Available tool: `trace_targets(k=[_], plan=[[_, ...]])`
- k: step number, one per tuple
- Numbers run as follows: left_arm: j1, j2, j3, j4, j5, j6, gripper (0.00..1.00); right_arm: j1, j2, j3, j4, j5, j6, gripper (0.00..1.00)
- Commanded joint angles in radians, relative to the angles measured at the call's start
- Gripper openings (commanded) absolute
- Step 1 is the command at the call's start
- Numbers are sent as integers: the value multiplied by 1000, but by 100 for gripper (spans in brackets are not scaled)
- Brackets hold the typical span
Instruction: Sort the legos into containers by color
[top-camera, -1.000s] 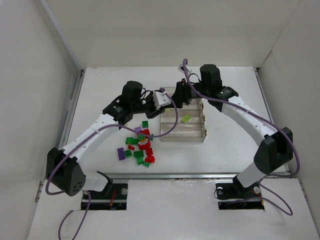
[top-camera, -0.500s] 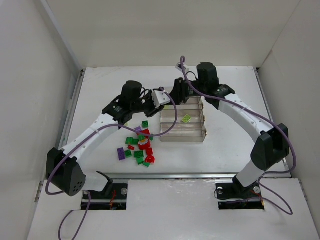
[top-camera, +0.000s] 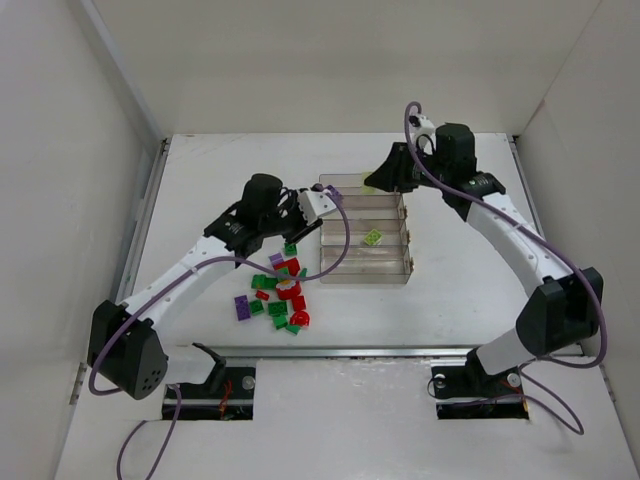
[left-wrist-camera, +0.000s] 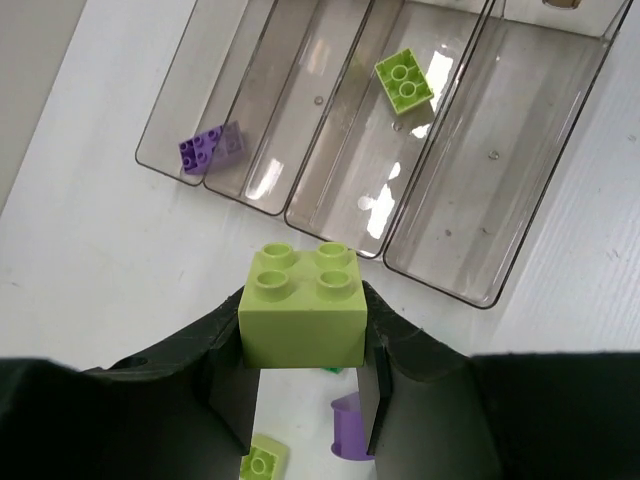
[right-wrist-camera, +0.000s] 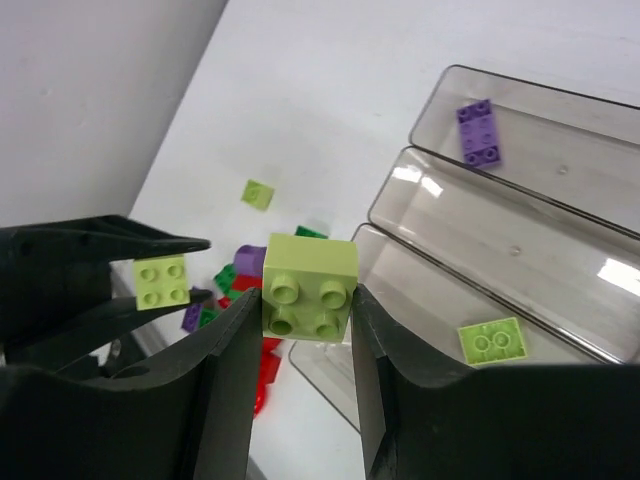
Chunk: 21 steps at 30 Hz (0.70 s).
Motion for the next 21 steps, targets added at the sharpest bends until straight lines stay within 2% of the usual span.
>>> trace_targets(k=[1, 7, 13, 21], plan=[[7, -40, -16, 9, -17, -26, 0, 20, -36, -28, 0, 139, -13, 0], [7, -40, -26, 9, -35, -46, 0, 29, 73, -74, -81, 299, -59, 0], [7, -49, -35, 27, -35, -46, 0, 50, 147, -85, -82, 334, -30, 0], [7, -49, -35, 46, -35, -46, 0, 157, 187, -85, -91, 463, -65, 0]])
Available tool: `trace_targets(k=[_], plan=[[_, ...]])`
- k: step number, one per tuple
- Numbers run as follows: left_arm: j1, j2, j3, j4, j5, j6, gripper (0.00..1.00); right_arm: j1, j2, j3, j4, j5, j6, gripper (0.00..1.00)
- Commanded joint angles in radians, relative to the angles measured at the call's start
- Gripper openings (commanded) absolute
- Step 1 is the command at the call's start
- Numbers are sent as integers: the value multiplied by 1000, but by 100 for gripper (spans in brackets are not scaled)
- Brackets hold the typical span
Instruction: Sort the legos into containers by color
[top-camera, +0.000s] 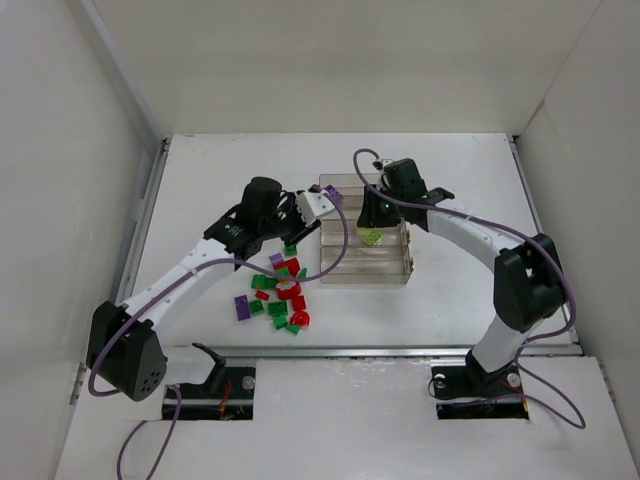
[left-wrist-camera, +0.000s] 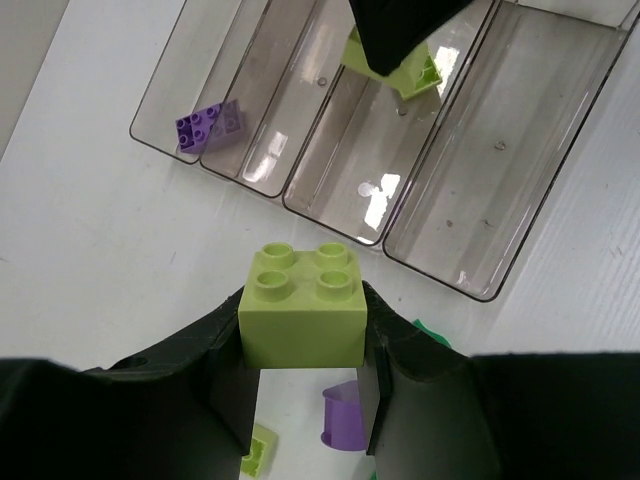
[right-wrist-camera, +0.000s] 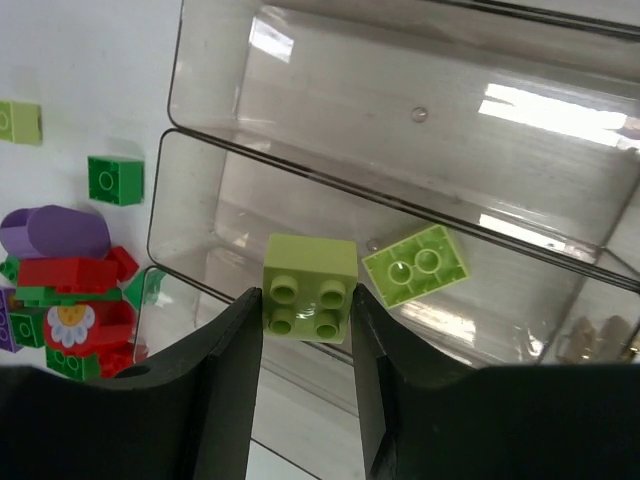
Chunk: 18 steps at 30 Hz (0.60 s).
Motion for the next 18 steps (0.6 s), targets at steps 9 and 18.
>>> trace_targets(k=[9, 18], plan=[[3, -41, -3, 51, 1, -12, 0, 41, 35, 26, -7, 85, -49, 60], [3, 47, 17, 51, 40, 38, 0, 41, -82, 73, -37, 99, -58, 83]])
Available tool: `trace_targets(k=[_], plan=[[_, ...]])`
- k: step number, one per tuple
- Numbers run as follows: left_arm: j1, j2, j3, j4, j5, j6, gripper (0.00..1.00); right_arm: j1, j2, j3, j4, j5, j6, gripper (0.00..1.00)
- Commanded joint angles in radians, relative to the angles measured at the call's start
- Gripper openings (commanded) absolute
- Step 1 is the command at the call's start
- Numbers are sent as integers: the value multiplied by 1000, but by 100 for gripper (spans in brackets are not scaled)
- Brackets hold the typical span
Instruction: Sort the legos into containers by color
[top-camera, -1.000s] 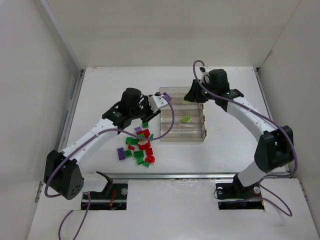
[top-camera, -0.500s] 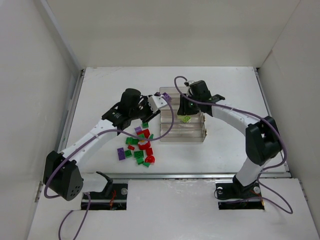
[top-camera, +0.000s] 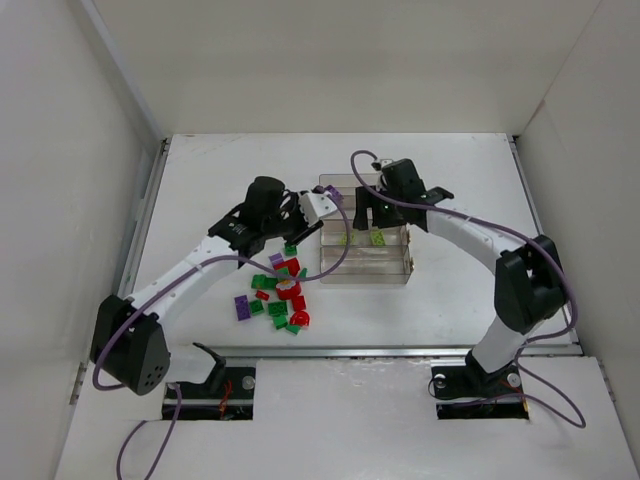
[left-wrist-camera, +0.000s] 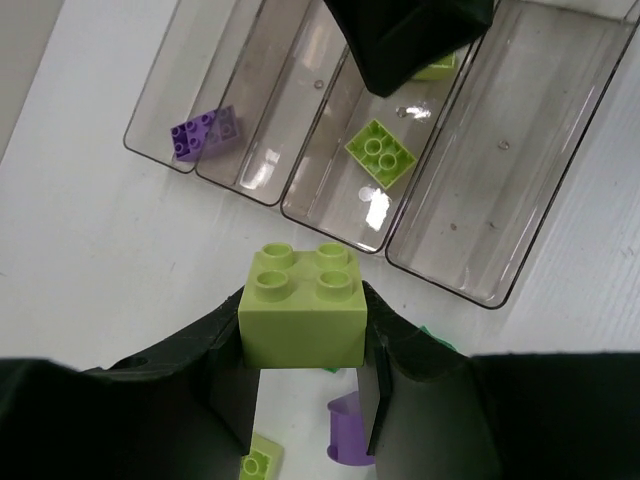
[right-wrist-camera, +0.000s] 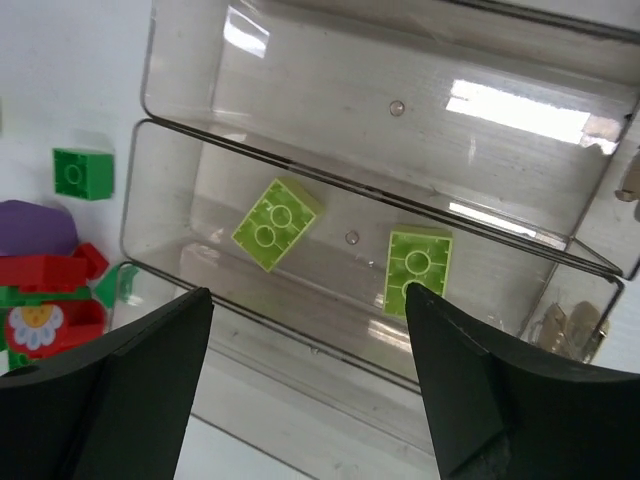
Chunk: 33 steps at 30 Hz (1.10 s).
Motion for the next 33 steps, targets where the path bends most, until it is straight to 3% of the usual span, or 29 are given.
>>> trace_targets(k=[1, 4, 10, 17, 22, 25, 28, 33], plan=[[-7, 52, 26, 31, 43, 75, 0, 0, -114, 62, -2, 35, -14, 83], [-18, 156, 70, 20, 43, 144, 0, -36, -171, 53, -2, 44, -5, 84], [-27, 474, 368, -161, 83, 268, 0, -109, -231, 20, 17, 44, -5, 84], [-49, 571, 445, -186, 74, 296, 1, -138, -277, -53, 17, 44, -14, 84], [-67, 562, 399, -175, 63, 333, 25, -151, -286, -53, 17, 26, -25, 84], [-76, 562, 399, -175, 54, 333, 33, -151, -277, -43, 17, 6, -25, 84], [-87, 542, 399, -195, 43, 356, 55, -151, -268, -33, 17, 6, -34, 84], [-98, 503, 363, -175, 34, 365, 68, -151, -268, -33, 8, 6, -34, 84]])
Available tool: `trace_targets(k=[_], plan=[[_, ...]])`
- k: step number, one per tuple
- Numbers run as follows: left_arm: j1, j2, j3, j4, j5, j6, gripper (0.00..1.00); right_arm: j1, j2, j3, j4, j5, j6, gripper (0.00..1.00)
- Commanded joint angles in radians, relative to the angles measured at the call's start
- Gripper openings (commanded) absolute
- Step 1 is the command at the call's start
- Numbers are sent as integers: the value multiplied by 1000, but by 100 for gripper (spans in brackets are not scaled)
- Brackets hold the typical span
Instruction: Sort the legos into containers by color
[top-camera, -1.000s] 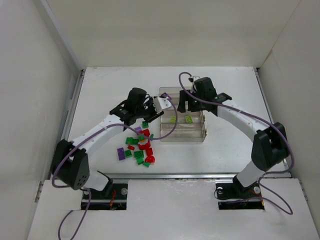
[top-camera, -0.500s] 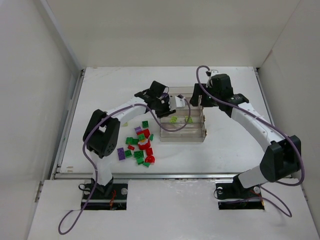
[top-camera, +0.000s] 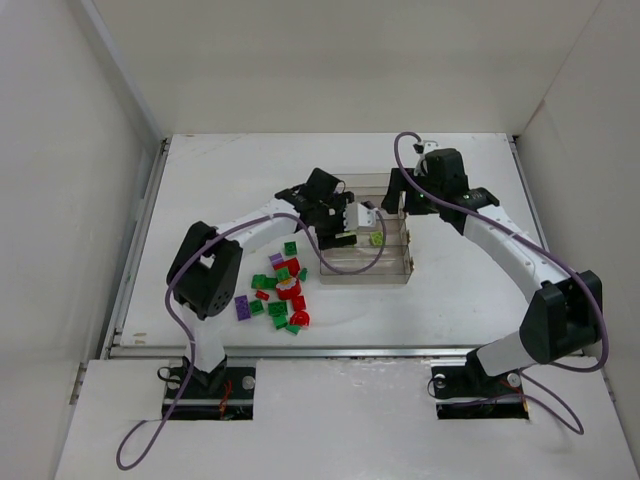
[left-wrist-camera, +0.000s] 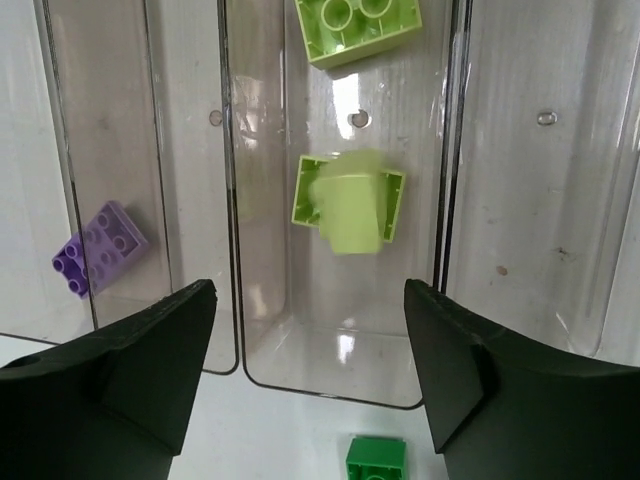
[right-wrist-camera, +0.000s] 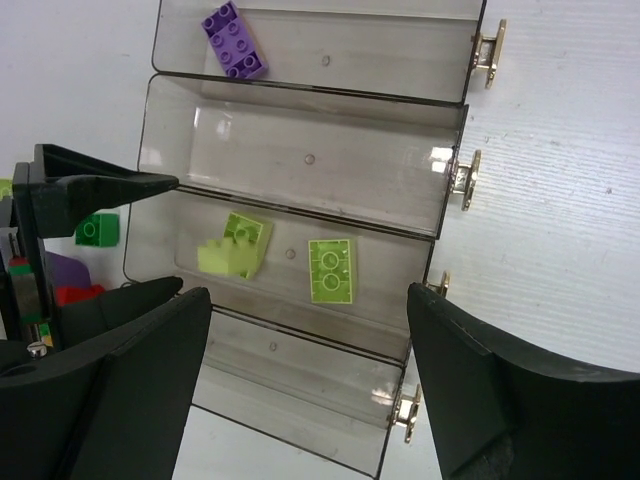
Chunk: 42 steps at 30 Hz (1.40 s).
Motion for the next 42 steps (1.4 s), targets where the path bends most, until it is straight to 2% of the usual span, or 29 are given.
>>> trace_targets(k=[1, 5, 6, 10, 13, 14, 16, 18, 21, 22, 23, 28, 33, 37, 40, 41, 42], plan=[[-9, -104, -39, 5, 1, 23, 74, -4, -21, 25, 18, -11, -16, 84], [-9, -134, -11, 25, -44, -68, 76, -4, -30, 25, 18, -20, -16, 84], [-9, -151, 6, 25, -44, -130, 74, -4, -30, 25, 18, -20, -16, 84], [76, -220, 74, -37, -10, -234, 69, -4, -50, 4, 28, -39, -7, 84], [152, -292, 42, -111, -13, -152, 60, 10, -50, -6, 28, -39, -7, 84], [172, -311, -11, -139, -28, -127, 53, 25, -50, -6, 28, -39, -7, 84], [246, -361, -88, -185, -48, -13, 49, 41, -39, 5, 28, -48, -17, 84], [328, -371, -133, -194, -48, 31, 51, 55, -27, 19, 28, -48, -17, 84], [398, -358, -202, -234, -48, 112, 61, 79, -15, 45, 28, -59, -27, 86], [412, -333, -214, -245, -48, 147, 68, 79, -4, 57, 28, -68, -27, 86], [422, -317, -225, -245, -70, 193, 71, 88, 5, 57, 28, -68, -27, 86], [422, -222, -245, -227, -113, 217, 78, 119, 24, 88, 5, -68, -27, 87], [444, -141, -234, -227, -102, 258, 78, 131, 24, 88, -15, -37, -27, 87], [476, -99, -234, -237, -148, 283, 76, 131, 24, 88, -15, -37, -27, 87], [504, -79, -244, -204, -159, 283, 70, 140, 24, 99, -15, -37, -18, 87], [504, -70, -244, -204, -159, 292, 60, 140, 24, 111, -24, -37, -17, 87], [504, -70, -244, -204, -159, 292, 60, 140, 34, 111, -24, -37, -17, 87]])
